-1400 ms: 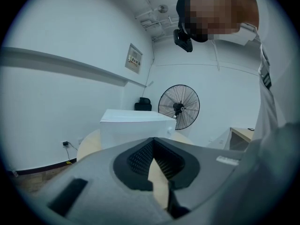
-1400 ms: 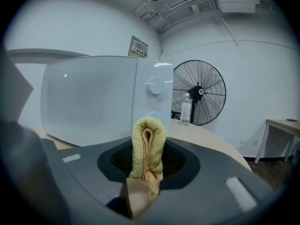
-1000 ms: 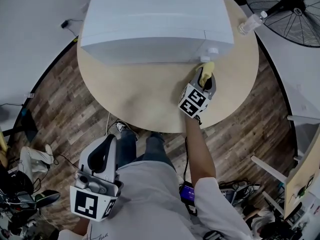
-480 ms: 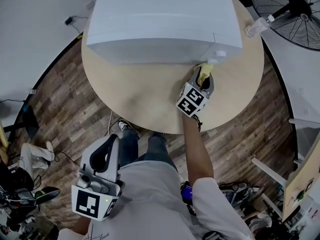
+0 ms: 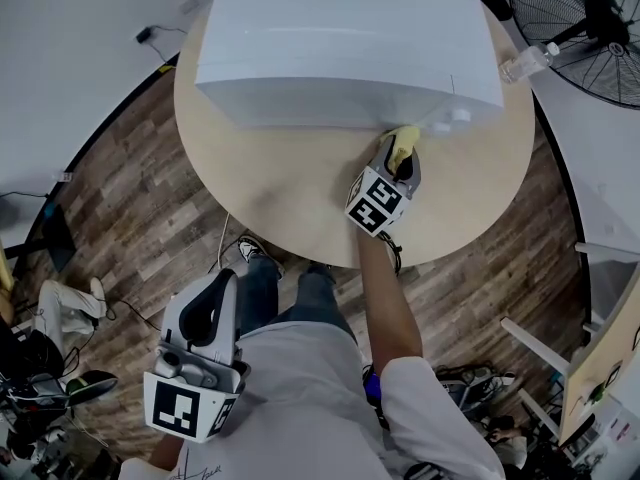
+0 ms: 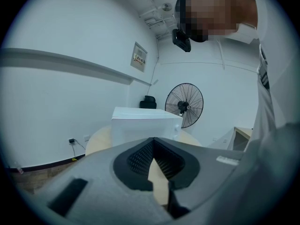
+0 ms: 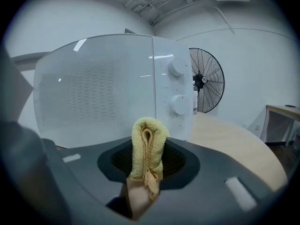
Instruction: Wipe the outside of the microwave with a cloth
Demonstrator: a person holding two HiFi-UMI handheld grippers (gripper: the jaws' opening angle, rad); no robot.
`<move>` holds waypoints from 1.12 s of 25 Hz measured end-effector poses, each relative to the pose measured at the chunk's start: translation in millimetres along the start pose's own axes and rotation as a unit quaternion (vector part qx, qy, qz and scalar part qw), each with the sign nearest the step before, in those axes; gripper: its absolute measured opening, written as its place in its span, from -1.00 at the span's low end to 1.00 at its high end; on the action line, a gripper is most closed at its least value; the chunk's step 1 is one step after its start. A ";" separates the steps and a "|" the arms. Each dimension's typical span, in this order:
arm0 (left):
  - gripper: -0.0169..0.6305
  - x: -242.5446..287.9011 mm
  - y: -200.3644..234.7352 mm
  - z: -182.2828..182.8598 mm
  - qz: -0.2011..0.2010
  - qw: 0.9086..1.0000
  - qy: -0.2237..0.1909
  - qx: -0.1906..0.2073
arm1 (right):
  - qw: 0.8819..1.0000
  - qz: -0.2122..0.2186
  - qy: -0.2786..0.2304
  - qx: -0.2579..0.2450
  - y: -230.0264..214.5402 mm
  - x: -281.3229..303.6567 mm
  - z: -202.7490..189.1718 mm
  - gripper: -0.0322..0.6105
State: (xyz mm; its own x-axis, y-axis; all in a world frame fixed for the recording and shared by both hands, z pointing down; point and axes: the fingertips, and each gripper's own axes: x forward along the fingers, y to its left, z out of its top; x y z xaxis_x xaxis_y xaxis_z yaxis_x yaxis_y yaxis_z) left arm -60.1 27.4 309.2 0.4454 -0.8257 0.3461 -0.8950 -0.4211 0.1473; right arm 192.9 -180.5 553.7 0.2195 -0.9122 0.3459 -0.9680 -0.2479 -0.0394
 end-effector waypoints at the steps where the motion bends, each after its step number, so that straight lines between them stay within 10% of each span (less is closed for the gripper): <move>1: -0.97 -1.6 3.6 -0.1 0.001 1.000 -0.001 -0.001 | 1.000 0.002 0.000 0.000 5.8 -1.1 -0.4 -0.49; 28: -0.97 -63.0 124.2 -5.7 0.042 0.998 -0.020 -0.037 | 0.997 0.049 0.036 0.041 176.6 -38.2 -23.6 -0.49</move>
State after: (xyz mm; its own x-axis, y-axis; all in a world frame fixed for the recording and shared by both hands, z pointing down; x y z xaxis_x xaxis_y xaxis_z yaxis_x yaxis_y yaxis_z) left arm -199.4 29.3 310.9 0.3682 -0.8720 0.3226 -0.9278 -0.3220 0.1887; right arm 10.7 -181.7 555.7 0.1113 -0.9081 0.4037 -0.9706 -0.1866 -0.1522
